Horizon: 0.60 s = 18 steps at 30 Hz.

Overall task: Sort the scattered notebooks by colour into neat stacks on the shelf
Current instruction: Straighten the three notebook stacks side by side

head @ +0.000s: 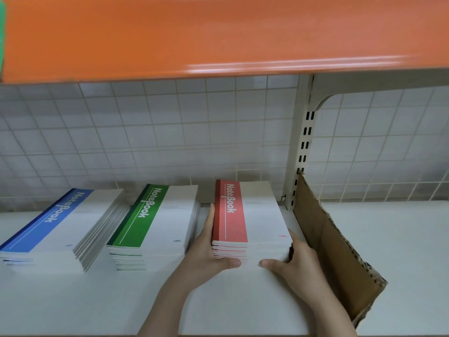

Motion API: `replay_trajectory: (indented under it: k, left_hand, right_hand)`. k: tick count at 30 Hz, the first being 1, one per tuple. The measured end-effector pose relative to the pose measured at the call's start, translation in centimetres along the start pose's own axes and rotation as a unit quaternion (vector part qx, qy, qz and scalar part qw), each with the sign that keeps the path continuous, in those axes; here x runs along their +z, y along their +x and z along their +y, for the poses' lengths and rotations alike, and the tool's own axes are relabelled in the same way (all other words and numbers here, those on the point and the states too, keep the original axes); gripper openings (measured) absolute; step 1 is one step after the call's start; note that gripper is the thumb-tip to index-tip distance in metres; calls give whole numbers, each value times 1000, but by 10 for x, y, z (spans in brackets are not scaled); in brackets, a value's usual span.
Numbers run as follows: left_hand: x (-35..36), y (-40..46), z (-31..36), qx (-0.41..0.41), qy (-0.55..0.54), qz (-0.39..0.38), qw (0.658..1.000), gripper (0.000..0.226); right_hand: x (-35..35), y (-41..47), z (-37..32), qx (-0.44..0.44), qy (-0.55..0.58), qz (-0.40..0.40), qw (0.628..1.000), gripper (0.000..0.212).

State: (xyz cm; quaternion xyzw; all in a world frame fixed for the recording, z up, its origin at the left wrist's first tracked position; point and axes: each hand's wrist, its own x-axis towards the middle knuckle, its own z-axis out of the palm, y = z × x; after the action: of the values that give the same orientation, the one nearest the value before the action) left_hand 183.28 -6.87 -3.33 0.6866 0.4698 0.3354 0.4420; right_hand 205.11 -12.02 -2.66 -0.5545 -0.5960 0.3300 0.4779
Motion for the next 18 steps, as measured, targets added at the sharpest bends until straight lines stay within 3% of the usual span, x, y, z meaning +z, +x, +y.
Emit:
replay_trajectory:
  k: [9,18]
  left_hand:
    - [0,0,-3,-31,-8,-19,999,137]
    - [-2,1,-6,-19,24,-33,999,125]
  right_hand:
    - [1,-2,1,32,36,-11,999,52]
    - [1,-1,5,33,9,-16,999,38]
